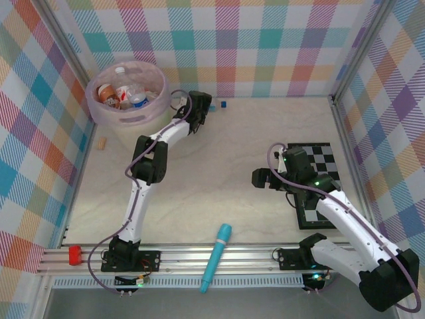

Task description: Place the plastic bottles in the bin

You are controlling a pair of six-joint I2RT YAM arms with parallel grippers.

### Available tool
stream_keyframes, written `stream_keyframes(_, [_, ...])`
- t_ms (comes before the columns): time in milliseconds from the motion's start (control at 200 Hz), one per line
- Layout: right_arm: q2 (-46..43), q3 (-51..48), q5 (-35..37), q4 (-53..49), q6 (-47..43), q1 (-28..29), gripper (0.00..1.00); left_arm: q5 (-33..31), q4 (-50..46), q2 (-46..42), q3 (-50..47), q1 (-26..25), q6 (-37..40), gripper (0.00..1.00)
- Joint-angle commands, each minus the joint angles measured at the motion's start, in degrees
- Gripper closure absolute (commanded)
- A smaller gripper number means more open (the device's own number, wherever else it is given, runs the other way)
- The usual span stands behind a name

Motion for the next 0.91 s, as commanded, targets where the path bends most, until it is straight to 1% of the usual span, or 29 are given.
stream_keyframes(0, [-1.1, -1.7, 0.7, -0.1, 0.3, -0.3, 0.00, -1.4, -2.6, 1.7, 3.5, 0.6, -2.2, 0.18])
stream_keyframes(225, [-1.8, -1.6, 1.7, -1.9, -0.3, -0.3, 0.00, -1.1, -2.0, 5.8, 7.2, 1.2, -3.3, 0.18])
stream_keyframes(355, [-2.9, -1.7, 1.9, -3.2, -0.3, -0.3, 0.00, 0.1, -2.5, 9.9, 11.3, 2.0, -5.7, 0.18])
stream_keyframes(400, [-3.5, -2.1, 2.2, -3.4, -0.1, -0.3, 0.00, 0.7, -3.0, 11.0, 12.3, 2.2, -6.5, 0.21])
stream_keyframes(490, [-4.3, -2.9, 3.2, -3.5, 0.3, -0.4, 0.00, 0.9, -3.4, 11.9, 12.5, 2.4, -7.1, 0.32])
stream_keyframes(560, [-4.6, -2.9, 3.6, -3.7, 0.4, -0.3, 0.00, 1.1, -3.6, 12.3, 12.4, 2.4, -8.0, 0.45])
stream_keyframes(635, [-4.6, -2.7, 3.6, -3.8, 0.4, -0.3, 0.00, 1.5, -3.2, 12.7, 12.4, 2.4, -8.6, 0.52])
stream_keyframes(785, [-4.1, -2.4, 4.0, -3.7, 0.3, -0.2, 0.00, 2.3, -3.3, 11.5, 11.3, 2.3, -7.0, 0.52])
stream_keyframes(900, [-3.9, -2.3, 4.0, -3.5, 0.3, -0.3, 0.00, 2.0, -0.5, 7.1, 4.9, 2.0, -4.4, 0.53])
